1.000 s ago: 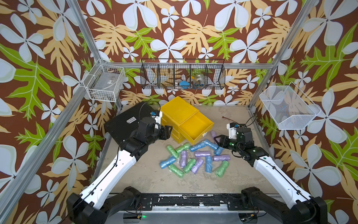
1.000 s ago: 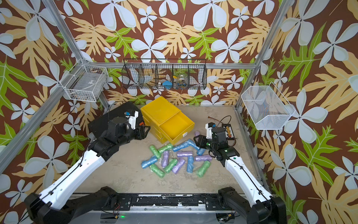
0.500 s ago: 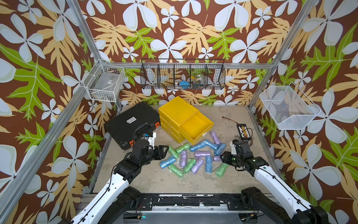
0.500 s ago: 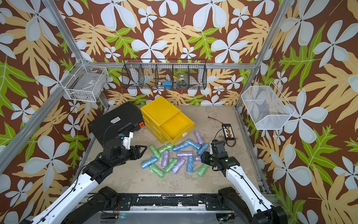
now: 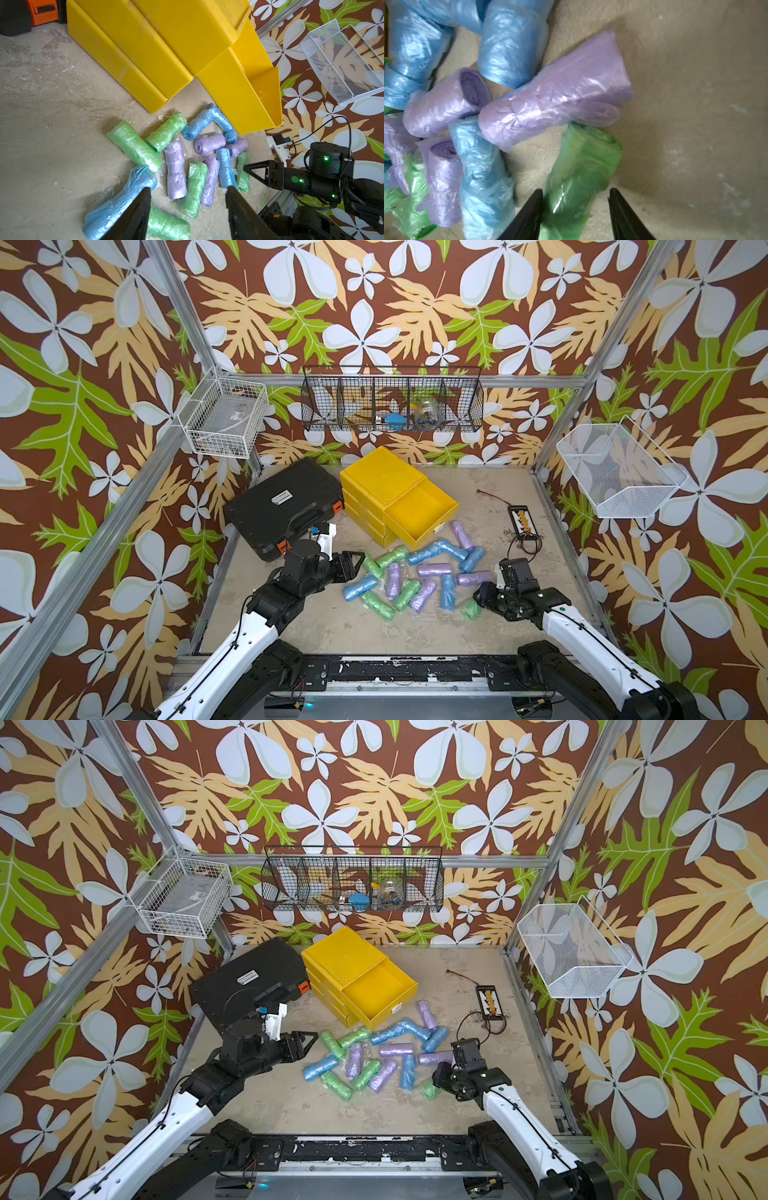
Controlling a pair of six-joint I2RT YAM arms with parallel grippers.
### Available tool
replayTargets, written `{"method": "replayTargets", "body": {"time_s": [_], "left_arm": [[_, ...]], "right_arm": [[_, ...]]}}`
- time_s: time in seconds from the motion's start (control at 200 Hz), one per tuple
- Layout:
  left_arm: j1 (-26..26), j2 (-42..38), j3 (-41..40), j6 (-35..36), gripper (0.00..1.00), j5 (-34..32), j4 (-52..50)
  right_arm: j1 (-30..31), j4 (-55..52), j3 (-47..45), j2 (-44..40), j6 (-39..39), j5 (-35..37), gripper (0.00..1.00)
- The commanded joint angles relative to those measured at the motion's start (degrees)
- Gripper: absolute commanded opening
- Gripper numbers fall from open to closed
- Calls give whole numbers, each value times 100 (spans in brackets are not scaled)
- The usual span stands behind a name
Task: Sort the rolls of trash bags by color and place them into the drawer
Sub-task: Pick up the roll of trash bags from the center of the board.
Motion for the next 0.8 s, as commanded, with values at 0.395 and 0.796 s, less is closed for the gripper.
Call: {"method": "replayTargets", "body": {"time_s": [0.395,0.796], "left_arm": [[1,-104,-181,-117,61,28,253],[-4,179,-40,-231,61,274,789]], "right_arm": [[4,9,115,-435,31,221,29],[3,120,2127,-1245,-1008,-300,17]]}}
